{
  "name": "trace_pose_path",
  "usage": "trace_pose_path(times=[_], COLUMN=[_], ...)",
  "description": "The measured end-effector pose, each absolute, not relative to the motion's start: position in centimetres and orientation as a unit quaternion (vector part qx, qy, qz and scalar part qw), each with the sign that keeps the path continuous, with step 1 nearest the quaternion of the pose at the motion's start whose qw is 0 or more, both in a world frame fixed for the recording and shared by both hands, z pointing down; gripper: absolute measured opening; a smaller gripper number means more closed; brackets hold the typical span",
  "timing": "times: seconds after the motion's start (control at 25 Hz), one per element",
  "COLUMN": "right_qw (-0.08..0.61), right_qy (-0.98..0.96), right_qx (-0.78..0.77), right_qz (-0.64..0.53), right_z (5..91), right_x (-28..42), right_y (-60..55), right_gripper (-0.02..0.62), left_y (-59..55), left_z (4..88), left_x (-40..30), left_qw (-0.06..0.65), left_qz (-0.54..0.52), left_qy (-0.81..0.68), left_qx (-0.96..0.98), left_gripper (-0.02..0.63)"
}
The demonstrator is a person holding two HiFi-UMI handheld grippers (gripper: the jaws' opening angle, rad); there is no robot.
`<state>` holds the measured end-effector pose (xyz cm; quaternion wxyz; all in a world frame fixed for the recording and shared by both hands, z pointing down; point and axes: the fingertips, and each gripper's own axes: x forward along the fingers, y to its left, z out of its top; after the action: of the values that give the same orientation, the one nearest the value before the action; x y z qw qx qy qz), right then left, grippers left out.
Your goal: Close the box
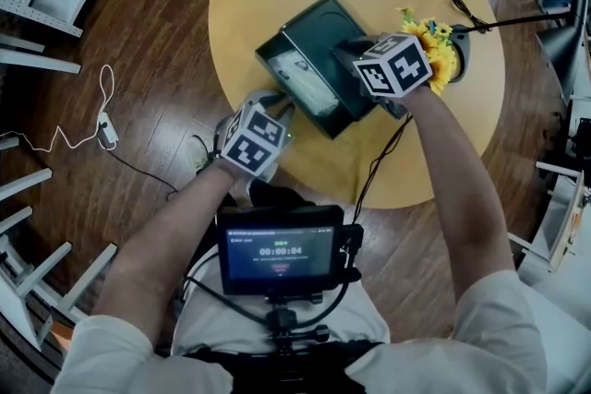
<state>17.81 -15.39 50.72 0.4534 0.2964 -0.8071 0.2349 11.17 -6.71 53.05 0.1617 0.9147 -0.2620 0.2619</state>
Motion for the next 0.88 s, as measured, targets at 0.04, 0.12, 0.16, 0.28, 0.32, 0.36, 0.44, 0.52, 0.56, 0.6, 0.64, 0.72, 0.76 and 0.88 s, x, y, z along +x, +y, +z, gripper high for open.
trace_pose_path(times=[0.04, 0.12, 0.16, 0.28, 0.32, 0.36, 0.44, 0.52, 0.56, 0.6, 0.64, 0.72, 0.76, 0.88], right_qw=[0.454, 0.456, 0.456, 0.454, 0.452, 0.450, 0.445, 0.441, 0.438, 0.435, 0.431, 0.422, 0.417, 0.411], right_qy=[-0.807, -0.807, -0.807, -0.808, -0.808, -0.809, -0.810, -0.812, -0.813, -0.814, -0.816, -0.818, -0.819, -0.822], right_qx=[0.296, 0.295, 0.295, 0.289, 0.288, 0.287, 0.288, 0.287, 0.287, 0.287, 0.287, 0.287, 0.287, 0.288], right_qz=[0.234, 0.231, 0.231, 0.240, 0.243, 0.247, 0.250, 0.252, 0.253, 0.255, 0.258, 0.266, 0.269, 0.271], right_z=[50.7, 50.6, 50.6, 50.6, 50.6, 50.6, 50.5, 50.5, 50.5, 50.4, 50.4, 50.2, 50.2, 50.2], right_x=[17.7, 17.6, 17.6, 17.4, 17.3, 17.3, 17.3, 17.1, 17.1, 17.0, 17.0, 16.8, 16.8, 16.6], right_y=[-15.4, -15.3, -15.3, -15.2, -15.1, -15.1, -15.2, -15.1, -15.1, -15.0, -14.9, -14.8, -14.8, -14.7], right_gripper=[0.005, 0.005, 0.005, 0.005, 0.005, 0.005, 0.005, 0.005, 0.005, 0.005, 0.005, 0.005, 0.005, 0.005], left_y=[-7.0, -7.6, -7.9, -8.5, -8.7, -8.9, -9.4, -9.9, -10.1, -10.2, -10.2, -10.0, -10.0, -9.9], left_z=[53.0, 52.9, 52.9, 52.8, 52.8, 52.8, 52.8, 52.8, 52.8, 52.8, 52.7, 52.7, 52.6, 52.7], left_x=[11.4, 12.0, 12.4, 13.5, 13.8, 14.2, 14.9, 15.5, 15.8, 16.0, 16.1, 16.1, 16.1, 16.2], left_qw=[0.163, 0.160, 0.158, 0.153, 0.151, 0.150, 0.149, 0.146, 0.145, 0.143, 0.141, 0.138, 0.137, 0.134], left_qz=[0.263, 0.267, 0.269, 0.275, 0.276, 0.277, 0.277, 0.280, 0.283, 0.286, 0.289, 0.293, 0.294, 0.301], left_qy=[-0.259, -0.252, -0.248, -0.235, -0.232, -0.228, -0.220, -0.213, -0.208, -0.202, -0.196, -0.183, -0.177, -0.165], left_qx=[0.915, 0.916, 0.917, 0.920, 0.920, 0.921, 0.923, 0.925, 0.925, 0.926, 0.926, 0.928, 0.929, 0.930], left_gripper=[0.064, 0.064, 0.064, 0.064, 0.064, 0.064, 0.064, 0.063, 0.063, 0.063, 0.063, 0.063, 0.063, 0.064])
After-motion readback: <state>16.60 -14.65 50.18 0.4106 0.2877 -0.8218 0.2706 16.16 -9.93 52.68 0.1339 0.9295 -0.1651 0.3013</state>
